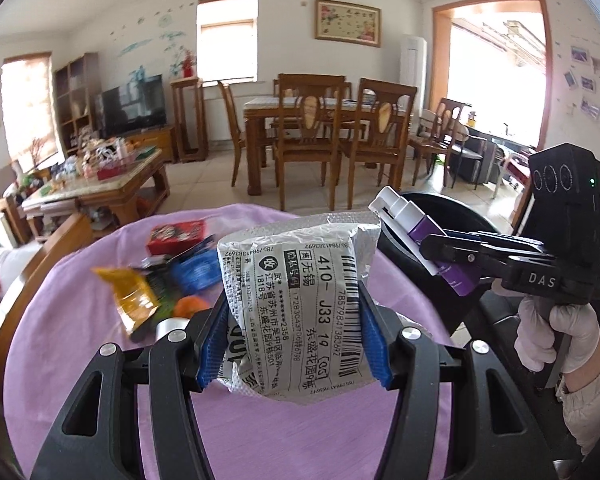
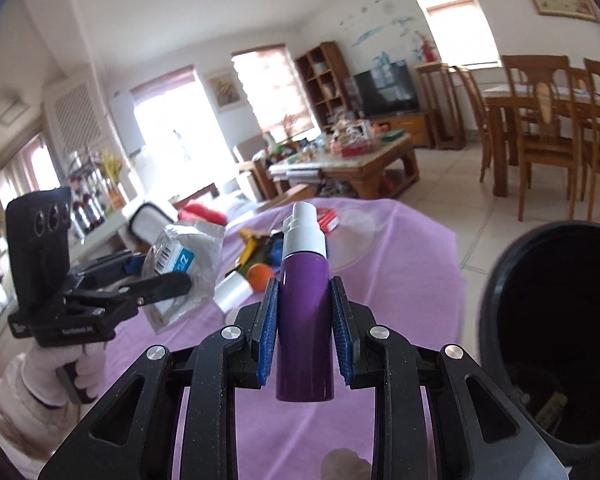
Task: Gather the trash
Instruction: 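Carry the white bag and purple bottle over the black bin with both grippers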
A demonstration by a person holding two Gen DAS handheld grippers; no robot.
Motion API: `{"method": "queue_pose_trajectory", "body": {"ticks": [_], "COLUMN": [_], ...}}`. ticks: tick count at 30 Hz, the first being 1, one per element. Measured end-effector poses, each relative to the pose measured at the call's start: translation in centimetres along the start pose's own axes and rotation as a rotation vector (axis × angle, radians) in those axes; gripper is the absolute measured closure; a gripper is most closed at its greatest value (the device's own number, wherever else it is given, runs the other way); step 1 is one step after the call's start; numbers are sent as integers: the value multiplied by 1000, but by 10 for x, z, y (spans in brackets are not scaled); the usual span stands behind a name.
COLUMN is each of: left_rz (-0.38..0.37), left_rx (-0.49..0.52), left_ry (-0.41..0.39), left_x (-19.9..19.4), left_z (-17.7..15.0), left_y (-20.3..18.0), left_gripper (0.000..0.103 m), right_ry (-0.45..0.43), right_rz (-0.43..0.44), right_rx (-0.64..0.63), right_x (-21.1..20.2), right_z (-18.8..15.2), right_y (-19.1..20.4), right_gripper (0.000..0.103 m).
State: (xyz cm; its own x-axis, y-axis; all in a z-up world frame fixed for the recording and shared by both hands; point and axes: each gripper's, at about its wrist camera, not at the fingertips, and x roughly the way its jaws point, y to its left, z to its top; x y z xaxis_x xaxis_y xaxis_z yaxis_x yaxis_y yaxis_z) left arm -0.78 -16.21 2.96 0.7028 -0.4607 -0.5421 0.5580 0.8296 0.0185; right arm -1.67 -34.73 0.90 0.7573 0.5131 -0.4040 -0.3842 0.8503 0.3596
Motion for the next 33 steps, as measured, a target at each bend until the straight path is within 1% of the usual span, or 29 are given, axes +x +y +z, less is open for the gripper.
{"method": "queue_pose_trajectory", "body": {"ticks": [2, 9, 13, 16, 18, 21, 25, 30, 33], "left_rz": [-24, -105, -155, -192, -210, -213, -212, -201, -202], "left_rx": [22, 89, 81, 54, 43, 43, 51, 69, 76], "left_ry": [-5, -4, 11, 27, 44, 71, 117, 171, 193], "left_x": [6, 39, 64, 87, 104, 125, 149, 171, 180], "left_z": [5, 19, 24, 31, 35, 36, 37, 35, 34], "left_y": [-17, -77, -101, -111, -122, -137, -146, -156, -158], "left_gripper": [46, 46, 46, 46, 46, 46, 46, 46, 46], "right_ry": [-24, -93, -128, -133, -135, -133, -130, -127, -128], "right_rz": [-38, -130, -204, -256, -276, -293, -304, -306, -306], "right_rx": [22, 134, 198, 263, 299, 341, 380, 416, 422], "right_x": [-19, -77, -105, -116, -121, -122, -115, -105, -100], "right_z": [-3, -18, -28, -37, -45, -52, -56, -63, -57], "right_y": [-15, -74, -109, -135, -148, -164, -176, -181, -191], "right_gripper": [77, 77, 77, 77, 77, 77, 77, 77, 77]}}
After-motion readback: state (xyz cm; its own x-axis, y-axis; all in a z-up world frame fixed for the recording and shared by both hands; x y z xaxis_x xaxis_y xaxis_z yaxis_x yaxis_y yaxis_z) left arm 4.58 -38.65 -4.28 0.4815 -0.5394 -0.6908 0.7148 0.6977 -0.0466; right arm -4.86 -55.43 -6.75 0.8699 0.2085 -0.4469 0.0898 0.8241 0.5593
